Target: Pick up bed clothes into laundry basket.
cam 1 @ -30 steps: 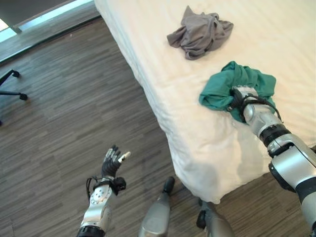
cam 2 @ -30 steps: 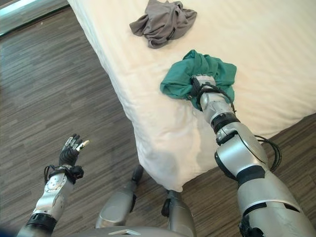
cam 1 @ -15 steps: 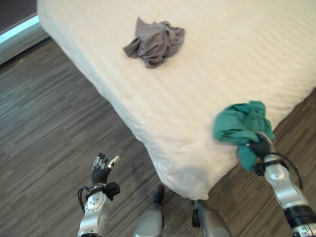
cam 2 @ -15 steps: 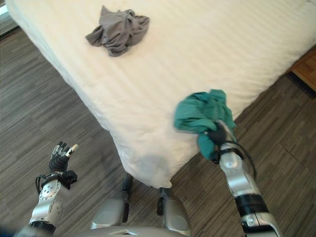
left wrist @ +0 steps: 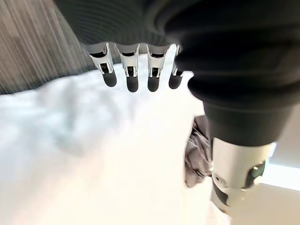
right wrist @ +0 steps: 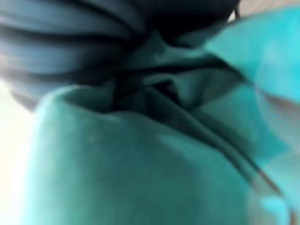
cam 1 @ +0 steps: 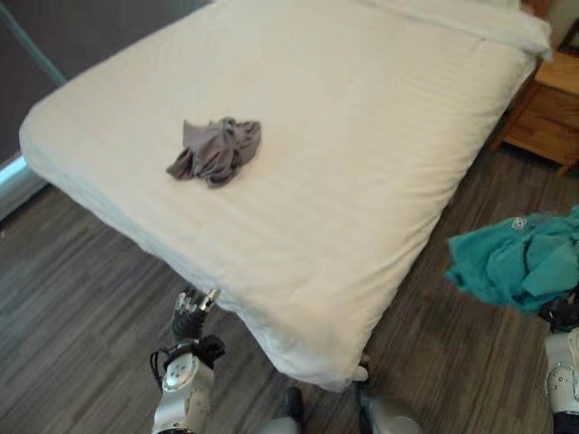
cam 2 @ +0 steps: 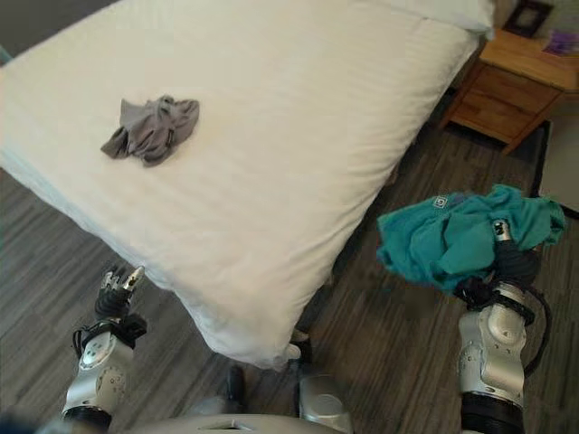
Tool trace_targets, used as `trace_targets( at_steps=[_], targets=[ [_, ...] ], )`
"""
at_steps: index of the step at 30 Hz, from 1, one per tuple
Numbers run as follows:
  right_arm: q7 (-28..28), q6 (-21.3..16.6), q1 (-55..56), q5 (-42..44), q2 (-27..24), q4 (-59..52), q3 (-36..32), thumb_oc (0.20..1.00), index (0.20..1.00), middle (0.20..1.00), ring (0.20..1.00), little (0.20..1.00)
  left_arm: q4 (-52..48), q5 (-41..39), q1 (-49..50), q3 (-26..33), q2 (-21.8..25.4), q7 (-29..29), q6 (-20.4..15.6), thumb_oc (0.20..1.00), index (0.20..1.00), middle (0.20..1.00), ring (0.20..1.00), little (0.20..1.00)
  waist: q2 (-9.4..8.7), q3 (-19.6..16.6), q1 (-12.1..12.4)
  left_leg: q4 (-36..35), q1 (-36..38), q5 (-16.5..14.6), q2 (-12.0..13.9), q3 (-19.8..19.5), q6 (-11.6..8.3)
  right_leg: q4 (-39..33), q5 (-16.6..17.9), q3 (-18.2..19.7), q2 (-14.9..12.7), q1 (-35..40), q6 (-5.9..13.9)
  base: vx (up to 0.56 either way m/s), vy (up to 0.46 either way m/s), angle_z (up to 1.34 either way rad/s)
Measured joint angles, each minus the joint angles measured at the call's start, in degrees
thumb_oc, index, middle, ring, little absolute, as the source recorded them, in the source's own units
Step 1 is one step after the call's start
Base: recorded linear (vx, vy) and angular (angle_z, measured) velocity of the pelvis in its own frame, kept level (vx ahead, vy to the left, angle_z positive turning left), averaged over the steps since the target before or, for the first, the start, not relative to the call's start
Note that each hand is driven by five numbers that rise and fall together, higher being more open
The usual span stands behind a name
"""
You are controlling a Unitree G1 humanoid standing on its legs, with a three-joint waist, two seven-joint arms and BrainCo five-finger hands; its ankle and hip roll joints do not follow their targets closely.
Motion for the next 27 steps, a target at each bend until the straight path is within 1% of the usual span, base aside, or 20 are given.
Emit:
trace_targets(
  at_steps=[2,4,6,7,8,9,12,15,16,17,18,19,20,21,22,23,24,25,26,27],
  targets=[
    [0.0,-0.7,0.3,1.1,1.4,-0.5,1.0,0.2,0.2,0.2,0.2,0.2,0.0,0.0,0.0,0.0,0.0,0.0,0.0,1.0,1.0,1.0,1.0,1.0,0.22,-0.9,-0.9,0.0,0.2,0.0,0.1,0.1,0.01,0.0,0.0,0.1,0.1,0.2,0.03,0.0,-0.028,-0.06],
    [-0.1,-0.6,1.2,1.1,1.4,-0.5,1.4,0.2,0.2,0.2,0.2,0.2,-0.1,0.1,-1.0,-0.1,0.0,0.1,0.0,1.0,1.0,1.0,1.0,1.0,0.59,-1.3,-1.2,0.0,0.8,0.0,0.4,0.3,0.08,-0.3,-0.1,0.3,0.0,0.7,0.23,0.01,-0.054,-0.07],
    [-0.1,-0.5,1.5,1.1,1.5,-0.3,1.6,0.2,0.2,0.2,0.2,0.2,-0.2,0.1,-1.5,-0.3,0.0,0.2,0.0,1.0,1.0,1.0,1.0,1.0,1.75,-1.9,-1.3,-0.1,0.4,-0.1,1.6,0.4,0.87,1.0,-0.9,-0.5,0.8,0.4,1.75,0.01,-0.075,-0.06],
    [-0.1,-0.3,1.6,1.1,1.6,-0.3,1.6,0.2,0.2,0.2,0.2,0.2,-1.0,0.3,-1.5,-0.4,0.1,0.3,0.0,1.0,1.0,1.0,1.0,1.0,2.24,-2.0,-1.1,0.0,0.5,-0.1,2.6,0.6,0.84,6.8,-1.5,-0.5,1.7,-1.6,-0.02,0.0,-0.083,0.04],
    [-0.1,-0.3,2.2,1.1,1.6,-0.3,1.6,0.2,0.2,0.2,0.2,0.2,-1.7,0.7,-1.4,-0.6,0.4,0.3,-0.1,1.0,1.0,1.0,1.0,1.0,1.51,-2.6,-1.2,0.0,0.7,-0.3,2.2,0.1,0.5,8.4,-4.2,-0.1,1.6,-2.1,-0.58,-0.03,-0.132,0.08],
    [-0.1,-0.2,2.4,1.1,1.3,-0.2,1.6,0.2,0.2,0.2,0.2,0.2,-1.7,1.7,-1.6,-0.8,0.4,0.3,-0.1,1.0,1.0,1.0,1.0,1.0,1.43,-3.0,-1.3,0.0,1.0,-0.3,2.2,0.0,0.28,8.1,-4.8,-0.1,2.1,-2.0,-1.39,-0.03,-0.09,0.08],
    [-0.1,-0.3,1.7,1.3,1.2,-0.2,3.3,0.2,0.2,0.2,0.2,0.2,-1.6,1.8,-1.8,-0.8,0.7,0.4,-0.1,1.0,1.0,1.0,1.0,1.0,1.82,-3.2,-1.0,0.1,1.5,0.0,3.6,-0.1,0.63,6.3,-4.2,0.0,3.6,-0.8,-1.44,-0.07,-0.156,-0.1],
    [-0.1,-0.3,1.6,2.6,1.3,-0.1,4.1,0.2,0.2,0.2,0.2,0.2,-1.0,1.8,-3.0,-1.0,0.6,0.3,-0.1,1.0,1.0,1.0,1.0,1.0,1.67,-2.9,-0.9,3.3,0.1,-0.7,5.0,0.0,-0.27,5.9,-4.0,-0.6,4.4,-0.4,-1.62,-0.08,-0.111,0.0],
    [-0.1,-0.3,1.2,3.3,1.3,-0.1,4.1,0.2,0.2,0.2,0.2,0.2,-1.4,1.7,-3.7,-0.9,0.6,0.3,-0.1,1.0,1.0,1.0,1.0,1.0,0.74,-1.7,-1.0,7.2,-1.1,-1.9,5.2,0.2,-1.18,5.7,-4.1,-1.3,4.6,-0.4,-1.52,-0.05,-0.102,-0.08],
    [-0.1,-0.3,0.6,3.3,1.3,0.0,4.2,0.2,0.2,0.2,0.2,0.2,-1.4,1.6,-3.7,-0.7,0.5,0.3,-0.2,1.0,1.0,1.0,1.0,1.0,0.33,-1.2,-0.7,8.8,-1.7,-2.9,5.6,0.7,-1.05,5.1,-4.3,-1.6,4.8,-0.4,-1.35,-0.03,-0.048,-0.64],
    [-0.2,-0.5,-1.8,3.3,1.1,0.7,4.7,0.2,0.2,0.2,0.2,0.2,-1.7,1.3,-3.8,-0.3,0.1,0.5,-0.5,1.0,1.0,1.0,1.0,1.0,2.21,-0.1,1.6,11.5,-3.6,-5.0,9.4,2.4,-2.39,11.1,-7.0,-1.3,7.2,-3.0,-3.98,-0.01,0.019,-0.89],
    [-0.4,-0.4,-2.7,3.3,1.2,1.0,5.0,0.2,0.2,0.2,0.2,0.2,-1.8,1.2,-3.9,-0.4,0.2,0.5,-0.6,1.0,1.0,1.0,1.0,1.0,1.92,0.9,3.3,13.3,-3.9,-5.9,9.7,3.5,-2.15,22.4,-10.3,-1.3,7.0,-6.2,-5.89,0.04,0.048,-0.57],
    [-0.8,-0.4,-1.8,3.3,1.3,0.9,5.4,0.2,0.2,0.2,0.2,0.2,-1.9,1.2,-4.0,-0.7,0.9,0.6,-0.6,1.0,1.0,1.0,1.0,1.0,-1.7,1.1,2.7,14.9,-4.4,-6.6,7.0,2.9,-2.01,34.1,-19.8,0.3,3.0,-7.1,-5.03,0.08,0.085,0.14],
    [-1.0,-0.4,-2.2,3.3,1.4,1.0,5.3,0.2,0.2,0.2,0.2,0.2,-1.3,1.2,-4.4,-0.7,0.7,0.6,-0.6,1.0,1.0,1.0,1.0,1.0,-2.78,1.6,1.7,15.5,-3.9,-6.6,6.2,2.7,-2.03,33.1,-21.9,1.2,2.6,-6.5,-5.79,0.1,0.132,0.49],
    [-1.3,-0.4,-2.9,3.3,1.9,1.5,5.5,0.2,0.2,0.2,0.2,0.2,-0.1,1.2,-4.3,-1.3,0.3,0.8,-0.2,1.0,1.0,1.0,1.0,1.0,-2.54,2.3,1.4,14.5,-4.9,-5.0,7.3,1.5,-0.59,30.1,-21.0,1.9,3.2,-5.0,-4.98,0.13,0.242,0.36],
    [-1.4,-0.4,-2.9,3.3,2.5,1.5,5.5,0.2,0.2,0.2,0.2,0.2,0.0,1.2,-4.7,-1.5,0.5,0.8,-0.2,1.0,1.0,1.0,1.0,1.0,-2.44,2.5,1.3,12.9,-5.6,-3.7,7.6,1.7,-0.12,26.5,-19.3,2.1,2.9,-4.0,-5.74,0.16,0.301,0.31],
    [-1.5,-0.3,-2.6,3.3,2.6,1.5,5.3,0.2,0.2,0.2,0.2,0.2,0.0,1.1,-5.7,-1.5,0.5,0.9,-0.3,1.0,1.0,1.0,1.0,1.0,-3.12,3.1,1.0,10.0,-6.4,-1.5,8.5,1.5,-1.47,23.2,-16.3,3.7,2.7,-2.7,-5.45,0.13,0.23,0.28],
    [-1.6,-0.3,-2.6,3.3,2.4,1.5,5.2,0.2,0.2,0.2,0.2,0.2,0.0,1.1,-6.4,-1.6,0.5,1.0,-0.3,1.0,1.0,1.0,1.0,1.0,-3.01,3.4,1.0,8.5,-6.7,-0.7,9.2,1.5,-1.62,21.3,-15.1,3.9,2.6,-1.9,-5.63,0.17,0.312,0.06],
    [-1.7,-0.3,-3.0,3.0,2.4,1.6,5.3,0.2,0.2,0.2,0.2,0.2,1.0,1.1,-7.3,-1.5,0.3,1.3,-0.9,1.0,1.0,1.0,1.0,1.0,-2.36,3.7,1.2,7.0,-6.9,0.5,11.6,0.8,-2.42,18.1,-13.1,4.8,2.9,-0.1,-4.73,0.16,0.325,-0.15],
    [-1.7,-0.3,-2.9,2.8,2.5,1.5,5.2,0.2,0.2,0.2,0.2,0.2,2.2,0.8,-8.1,-1.4,-0.4,1.5,-1.5,1.0,1.0,1.0,1.0,1.0,-2.22,4.0,0.7,6.3,-6.7,1.6,13.5,-0.1,-3.34,15.9,-12.3,5.5,3.4,1.2,-2.92,0.23,0.446,-0.42]
  ],
)
